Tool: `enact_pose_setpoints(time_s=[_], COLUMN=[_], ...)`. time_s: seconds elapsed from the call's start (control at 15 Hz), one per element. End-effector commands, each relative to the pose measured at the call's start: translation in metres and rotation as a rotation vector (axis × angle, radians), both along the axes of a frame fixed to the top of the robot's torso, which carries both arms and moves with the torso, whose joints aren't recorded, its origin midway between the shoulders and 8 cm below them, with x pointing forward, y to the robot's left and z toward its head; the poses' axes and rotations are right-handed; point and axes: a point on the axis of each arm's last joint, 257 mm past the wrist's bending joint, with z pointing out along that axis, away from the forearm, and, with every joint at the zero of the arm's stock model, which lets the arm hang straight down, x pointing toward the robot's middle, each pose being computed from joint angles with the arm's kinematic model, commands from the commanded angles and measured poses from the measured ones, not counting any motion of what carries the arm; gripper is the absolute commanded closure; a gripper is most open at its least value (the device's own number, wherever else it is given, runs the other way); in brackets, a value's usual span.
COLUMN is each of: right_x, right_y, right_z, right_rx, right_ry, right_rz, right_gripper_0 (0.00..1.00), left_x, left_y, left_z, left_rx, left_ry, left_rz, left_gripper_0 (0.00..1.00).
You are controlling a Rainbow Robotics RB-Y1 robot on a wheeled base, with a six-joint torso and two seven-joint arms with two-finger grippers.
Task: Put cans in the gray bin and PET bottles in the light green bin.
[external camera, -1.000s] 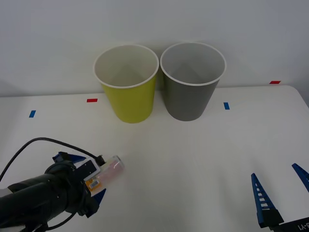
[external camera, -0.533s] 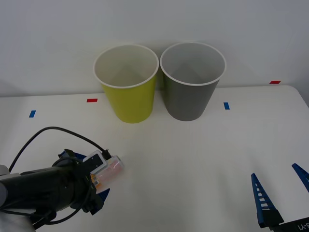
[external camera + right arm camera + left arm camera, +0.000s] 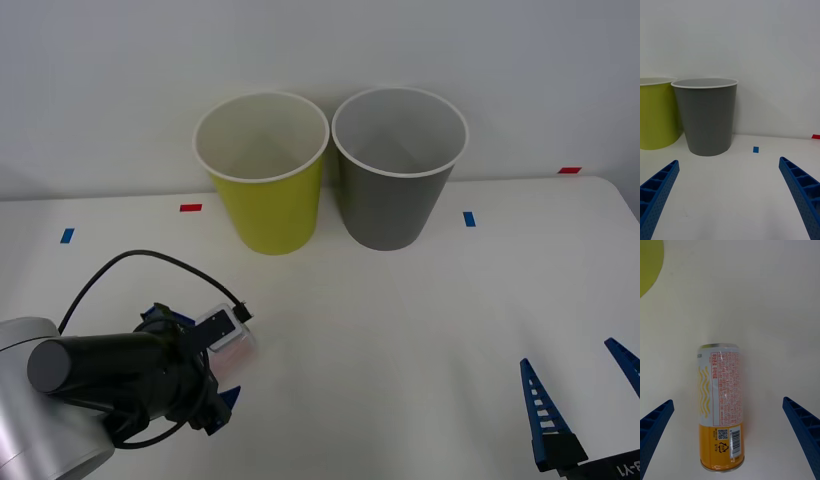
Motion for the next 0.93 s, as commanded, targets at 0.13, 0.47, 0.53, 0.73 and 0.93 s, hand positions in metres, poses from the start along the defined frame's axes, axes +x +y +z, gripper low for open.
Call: enact_pose_setpoints(time_s=[0.13,0.47,0.53,0.73,0.93], right_x=[0.0,0.0,0.0,0.0,0.0], right_y=[0.0,0.0,0.0,0.0,0.0], right_z=[0.0,0.0,0.0,0.0,0.0], right_rx=[0.0,0.0,0.0,0.0,0.0], right_ry=[0.0,0.0,0.0,0.0,0.0], right_rz=[0.0,0.0,0.0,0.0,0.0], right_gripper_0=[0.08,0.08,0.08,0.08,0.08], left_x=[0.008,0.02,0.024,0.024,0.026], left_y=[-0.006,0.004,0.005,-0.003,-0.002], left_z=[-0.012,-0.032,-0.031,-0.028,-0.032], left_rx=[0.013,0.029,0.036,0.051,0.067], left_ry=[0.055,0.107,0.106,0.13,0.152], left_rz=[0.019,0.062,0.067,0.073,0.09], left_gripper_0=[0.0,0.0,0.0,0.0,0.0])
